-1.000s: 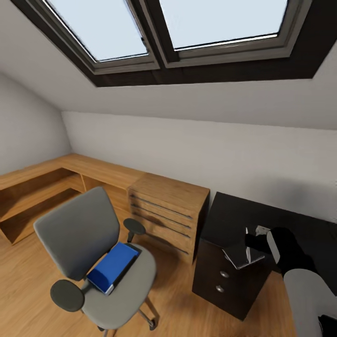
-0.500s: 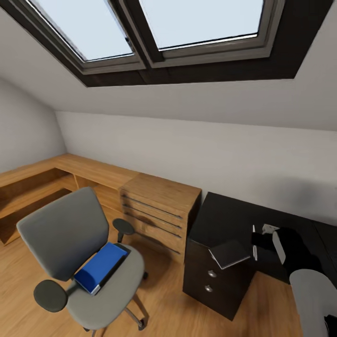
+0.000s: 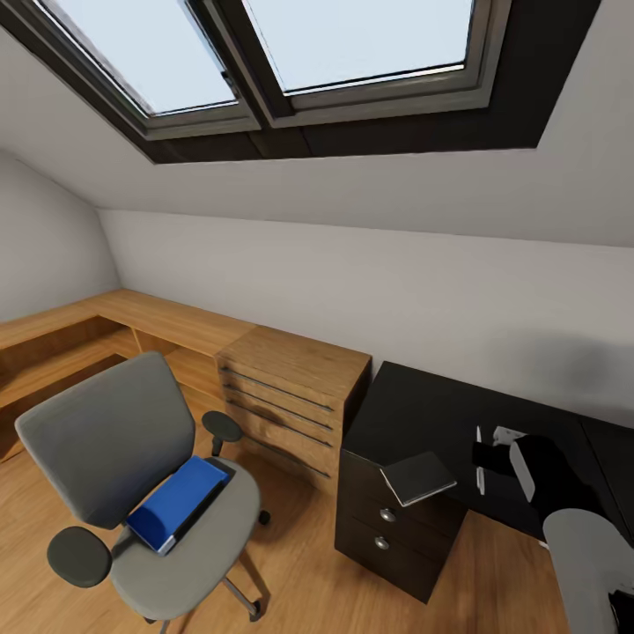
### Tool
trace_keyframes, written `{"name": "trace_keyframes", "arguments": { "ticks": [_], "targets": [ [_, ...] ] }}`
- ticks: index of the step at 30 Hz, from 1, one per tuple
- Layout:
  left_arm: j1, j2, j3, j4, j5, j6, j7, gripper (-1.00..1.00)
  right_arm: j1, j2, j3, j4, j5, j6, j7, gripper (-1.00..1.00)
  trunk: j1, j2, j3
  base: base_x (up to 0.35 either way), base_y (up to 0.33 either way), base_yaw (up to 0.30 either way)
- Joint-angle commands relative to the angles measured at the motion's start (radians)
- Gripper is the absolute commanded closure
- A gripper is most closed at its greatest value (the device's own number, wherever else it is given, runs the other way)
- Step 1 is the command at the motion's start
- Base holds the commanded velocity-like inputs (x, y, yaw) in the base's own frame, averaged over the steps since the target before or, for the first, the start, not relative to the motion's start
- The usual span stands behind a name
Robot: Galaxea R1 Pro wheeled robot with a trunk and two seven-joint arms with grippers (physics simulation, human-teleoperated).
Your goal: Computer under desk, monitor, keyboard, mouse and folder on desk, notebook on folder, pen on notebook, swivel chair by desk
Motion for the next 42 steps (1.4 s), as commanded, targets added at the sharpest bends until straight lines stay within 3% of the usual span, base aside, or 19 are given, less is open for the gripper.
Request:
{"name": "trace_keyframes", "arguments": {
  "ticks": [1,12,32,42],
  "targets": [
    [-0.001,0.0,-0.004,0.0,0.0,-0.003,0.004,-1.0,-0.001,0.008,-0.003,0.0,0.0,0.005,0.01,1.0,0.001,-0.002,-0.002,0.0,0.0,-0.002],
    [-0.001,0.0,-0.004,0.0,0.001,0.0,0.004,-1.0,-0.001,0.026,-0.003,-0.001,-0.002,0.005,0.011,1.0,0.001,-0.002,0.001,0.0,0.0,-0.155],
    [-0.001,0.0,-0.004,0.0,0.0,0.0,0.004,-1.0,-0.001,0.024,-0.005,-0.001,0.0,0.004,0.011,1.0,0.001,-0.002,0.008,0.0,0.0,-0.262],
    [-0.001,0.0,-0.005,0.0,0.0,0.0,0.003,-1.0,-0.001,0.024,-0.005,-0.001,0.0,0.004,0.011,1.0,0.001,-0.002,0.008,0.0,0.0,-0.051]
  ]
}}
